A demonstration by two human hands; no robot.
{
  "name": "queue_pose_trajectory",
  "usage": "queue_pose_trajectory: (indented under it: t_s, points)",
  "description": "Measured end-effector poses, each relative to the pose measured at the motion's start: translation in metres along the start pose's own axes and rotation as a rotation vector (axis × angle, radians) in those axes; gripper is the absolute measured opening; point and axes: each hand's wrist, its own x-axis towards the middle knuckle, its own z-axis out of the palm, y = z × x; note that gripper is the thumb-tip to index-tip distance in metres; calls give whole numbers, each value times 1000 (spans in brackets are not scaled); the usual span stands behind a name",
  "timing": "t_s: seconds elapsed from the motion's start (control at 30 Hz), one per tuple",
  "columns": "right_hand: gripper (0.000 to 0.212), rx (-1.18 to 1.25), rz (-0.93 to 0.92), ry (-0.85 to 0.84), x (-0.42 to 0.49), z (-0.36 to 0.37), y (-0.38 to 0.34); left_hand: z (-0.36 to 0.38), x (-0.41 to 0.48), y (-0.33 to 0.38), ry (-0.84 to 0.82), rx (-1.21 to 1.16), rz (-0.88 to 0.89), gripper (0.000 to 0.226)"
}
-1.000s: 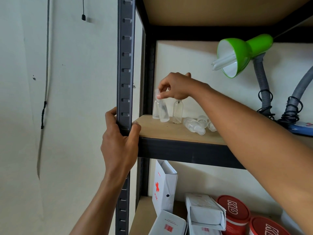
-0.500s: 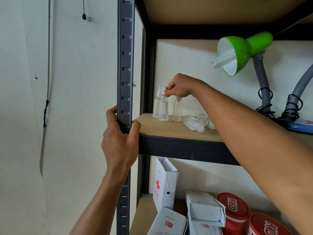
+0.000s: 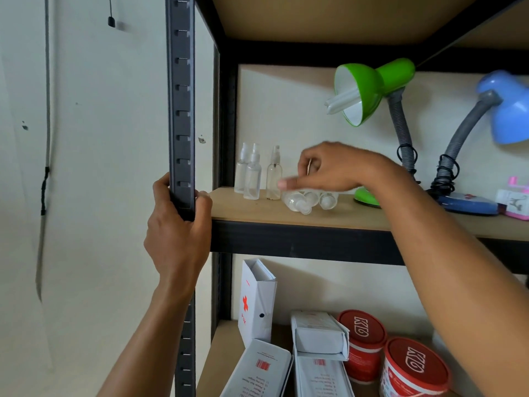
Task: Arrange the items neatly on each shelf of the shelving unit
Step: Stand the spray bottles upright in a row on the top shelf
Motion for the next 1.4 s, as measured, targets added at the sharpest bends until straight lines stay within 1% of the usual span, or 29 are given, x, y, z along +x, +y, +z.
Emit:
queue_pose_trajectory:
  t_s: [0.07, 0.1, 0.17, 0.27, 0.37, 0.4, 0.5, 0.6, 0.67, 0.77, 0.9, 0.97, 1.03, 1.1, 1.17, 1.2, 1.27, 1.33, 1.37, 1.4]
  points:
    - [58, -126, 45, -116, -9, 8, -5, 1, 0, 1, 7, -11, -13, 37]
    - [49, -153, 51, -120, -10, 12, -8, 1, 0, 1, 7, -17, -19, 36]
    - [32, -189, 45, -79, -9, 13, -14, 0, 0, -1, 4, -23, -22, 36]
    - [21, -185, 51, 14, -6, 2, -20, 0, 1, -3, -7, -25, -26, 35]
    - [24, -76, 65, 181, 13, -8, -17, 0, 0, -3, -13, -24, -28, 36]
    - [26, -38, 73, 204, 22, -10, -15, 0, 0, -2, -15, -23, -30, 36]
    - [24, 66, 113, 123, 49, -11, -7, -1, -1, -3, -17, -25, -30, 36]
    - [29, 80, 172, 42, 70, -10, 1, -1, 0, -3, -10, -22, -26, 36]
    - [32, 73, 189, 21, 80, -8, 5, 0, 0, -3, -7, -15, -17, 37]
    - [25, 38, 190, 0, 90, -4, 7, 1, 1, -6, 1, -3, -4, 37]
    - [25, 24, 174, 7, 96, 2, 11, 2, 1, -8, 5, 5, 9, 36]
    - [32, 36, 169, 1, 96, 4, 14, 1, 1, -8, 4, 3, 12, 36]
    - [49, 37, 184, -19, 94, 3, 17, 1, 1, -8, 2, 2, 13, 37]
    - [64, -28, 198, 14, 85, -3, 22, 1, 1, -8, 3, -2, 12, 37]
    - [69, -102, 192, 48, 70, -9, 24, 1, 0, -7, 5, -5, 8, 38]
    - [72, -145, 179, 24, 61, -10, 23, 1, 0, -6, 6, -7, 6, 38]
    - [73, -249, 150, -114, 43, -9, 16, 1, -1, -5, 9, -8, 8, 38]
    - [65, -317, 133, -235, 32, -2, 10, 1, -1, -6, 9, -9, 3, 38]
    - [58, -321, 118, -246, 29, 2, 8, 1, -1, -6, 9, -11, -1, 38]
    - [51, -310, 104, -223, 29, 6, 9, 1, -1, -5, 8, -15, -5, 38]
